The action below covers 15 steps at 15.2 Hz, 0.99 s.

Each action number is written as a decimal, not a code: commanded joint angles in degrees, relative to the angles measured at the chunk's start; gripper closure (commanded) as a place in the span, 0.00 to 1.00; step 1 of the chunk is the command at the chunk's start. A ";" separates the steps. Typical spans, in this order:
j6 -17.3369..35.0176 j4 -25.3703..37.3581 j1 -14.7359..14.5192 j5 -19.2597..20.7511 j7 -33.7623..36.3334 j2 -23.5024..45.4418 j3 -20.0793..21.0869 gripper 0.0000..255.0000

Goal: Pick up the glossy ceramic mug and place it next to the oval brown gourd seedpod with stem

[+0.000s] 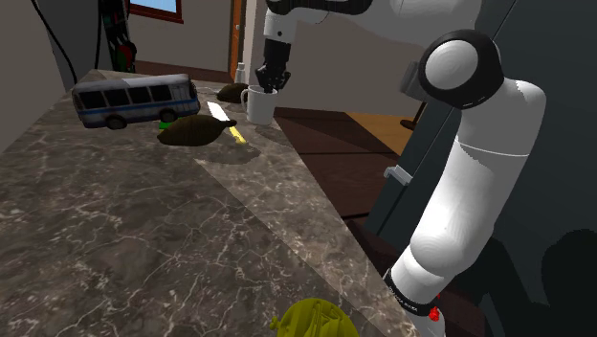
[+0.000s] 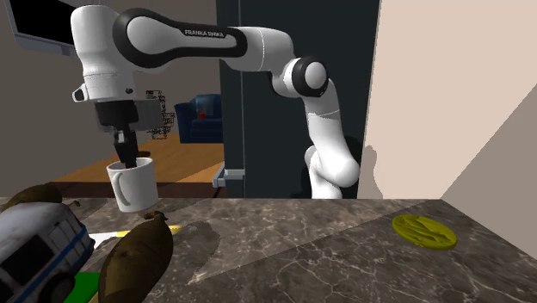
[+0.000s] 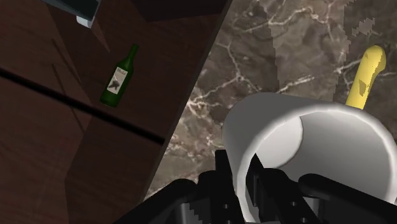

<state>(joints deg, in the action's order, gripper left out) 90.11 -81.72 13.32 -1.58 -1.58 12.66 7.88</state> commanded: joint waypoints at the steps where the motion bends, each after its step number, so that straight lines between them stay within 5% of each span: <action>1: 1.20 -1.38 0.01 -0.03 -0.05 -0.23 0.00 1.00; 7: 1.19 -1.35 0.01 -0.03 -0.05 -0.21 0.00 1.00; 8: 1.19 -1.35 0.01 -0.03 -0.05 -0.22 0.00 0.00; 13: 1.19 -1.36 0.01 -0.03 -0.04 -0.22 0.00 0.00; 15: -3.20 4.34 -0.05 0.14 0.09 1.09 -0.01 0.00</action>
<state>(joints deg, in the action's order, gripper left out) 88.71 -79.42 13.19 -1.48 -1.38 13.47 7.93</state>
